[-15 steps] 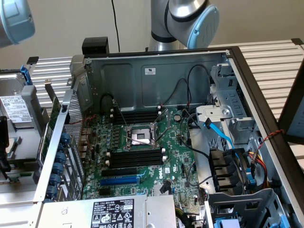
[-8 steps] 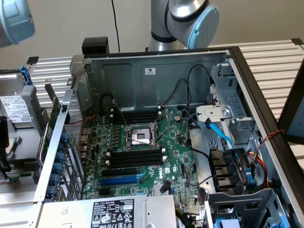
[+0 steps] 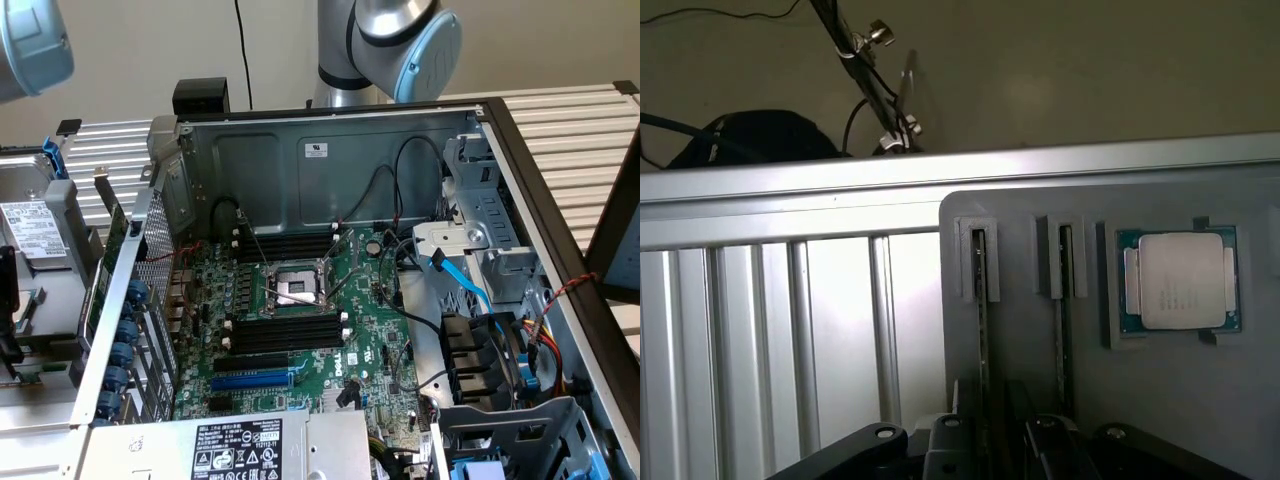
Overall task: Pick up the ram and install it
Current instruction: 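Pick up the ram and move it above insertion slot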
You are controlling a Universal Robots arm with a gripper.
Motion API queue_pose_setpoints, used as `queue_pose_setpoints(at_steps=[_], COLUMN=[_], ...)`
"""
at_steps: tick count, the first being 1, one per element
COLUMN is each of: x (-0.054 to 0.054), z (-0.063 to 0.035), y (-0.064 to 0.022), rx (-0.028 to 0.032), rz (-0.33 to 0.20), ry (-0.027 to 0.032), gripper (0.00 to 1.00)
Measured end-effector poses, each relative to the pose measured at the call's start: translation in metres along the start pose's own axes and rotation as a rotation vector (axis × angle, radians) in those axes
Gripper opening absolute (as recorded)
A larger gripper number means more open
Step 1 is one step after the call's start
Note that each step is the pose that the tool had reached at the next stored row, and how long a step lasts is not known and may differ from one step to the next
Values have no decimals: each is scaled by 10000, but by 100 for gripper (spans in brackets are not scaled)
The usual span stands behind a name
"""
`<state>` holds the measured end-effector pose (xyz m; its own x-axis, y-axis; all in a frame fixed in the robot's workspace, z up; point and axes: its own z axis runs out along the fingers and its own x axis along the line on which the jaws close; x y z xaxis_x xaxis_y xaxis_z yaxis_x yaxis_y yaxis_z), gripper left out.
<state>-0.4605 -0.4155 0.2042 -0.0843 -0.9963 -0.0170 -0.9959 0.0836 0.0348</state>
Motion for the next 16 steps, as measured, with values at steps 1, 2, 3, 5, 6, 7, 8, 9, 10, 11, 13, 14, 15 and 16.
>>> queue_pose_setpoints(at_steps=[1, 2, 3, 5, 6, 7, 8, 9, 10, 11, 13, 14, 15, 16], x=[0, 0, 0, 0, 0, 0, 0, 0, 0, 0, 0, 0, 0, 0], z=[0, 0, 0, 0, 0, 0, 0, 0, 0, 0, 0, 0, 0, 4], y=[0, 0, 0, 0, 0, 0, 0, 0, 0, 0, 0, 0, 0, 0], rx=[0, 0, 0, -1, 0, 0, 0, 0, 0, 0, 0, 0, 0, 0], rz=[0, 0, 1, 0, 0, 0, 1, 0, 0, 0, 0, 0, 0, 0], ry=[0, 0, 0, 0, 0, 0, 0, 0, 0, 0, 0, 0, 0, 0], gripper=[27, 24, 24, 17, 17, 17, 17, 17, 17, 17, 17, 17, 17, 17])
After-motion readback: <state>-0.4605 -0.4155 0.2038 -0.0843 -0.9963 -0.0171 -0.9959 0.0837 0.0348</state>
